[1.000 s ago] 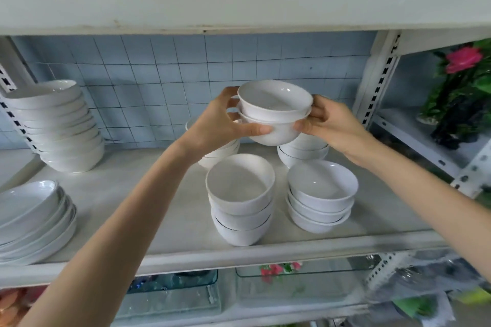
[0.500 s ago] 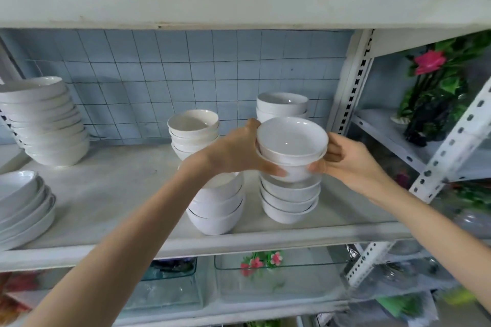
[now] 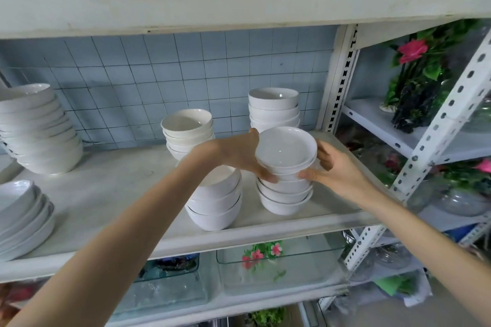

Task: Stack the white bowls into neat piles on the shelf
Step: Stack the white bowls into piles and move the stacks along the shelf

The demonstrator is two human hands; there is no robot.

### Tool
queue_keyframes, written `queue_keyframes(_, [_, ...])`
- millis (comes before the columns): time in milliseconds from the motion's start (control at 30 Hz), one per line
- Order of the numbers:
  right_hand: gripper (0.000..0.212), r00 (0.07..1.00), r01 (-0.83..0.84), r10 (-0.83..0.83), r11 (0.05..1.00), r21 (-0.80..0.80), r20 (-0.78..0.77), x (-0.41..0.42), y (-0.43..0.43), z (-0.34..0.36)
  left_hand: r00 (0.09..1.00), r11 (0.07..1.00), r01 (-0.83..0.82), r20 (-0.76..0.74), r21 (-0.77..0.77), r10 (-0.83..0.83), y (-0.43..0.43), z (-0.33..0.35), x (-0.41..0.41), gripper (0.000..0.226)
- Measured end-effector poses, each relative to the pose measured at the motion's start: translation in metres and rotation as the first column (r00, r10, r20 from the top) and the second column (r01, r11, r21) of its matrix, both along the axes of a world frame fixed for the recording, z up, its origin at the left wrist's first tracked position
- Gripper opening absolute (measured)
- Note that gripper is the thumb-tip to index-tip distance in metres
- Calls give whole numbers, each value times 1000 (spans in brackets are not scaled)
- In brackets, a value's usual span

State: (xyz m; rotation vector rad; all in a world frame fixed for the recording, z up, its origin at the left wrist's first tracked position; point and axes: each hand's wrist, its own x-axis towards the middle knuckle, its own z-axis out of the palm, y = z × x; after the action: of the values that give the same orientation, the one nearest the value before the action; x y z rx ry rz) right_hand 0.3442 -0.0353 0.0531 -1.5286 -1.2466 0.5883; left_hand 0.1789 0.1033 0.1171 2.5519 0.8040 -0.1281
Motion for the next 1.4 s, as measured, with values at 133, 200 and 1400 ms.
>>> queue_keyframes(133, [94, 999, -39, 39, 997, -72, 6, 1, -2, 3, 995, 997, 56, 88, -48, -52, -1, 5, -2, 48])
queue_keyframes(200, [93, 1000, -25, 25, 998, -63, 6, -2, -2, 6, 993, 997, 65, 99, -32, -62, -3, 7, -3, 57])
queue_keyframes(1400, [80, 998, 33, -30, 997, -67, 52, -9, -7, 1, 430, 884, -79, 784, -460, 447, -88, -102, 1, 78])
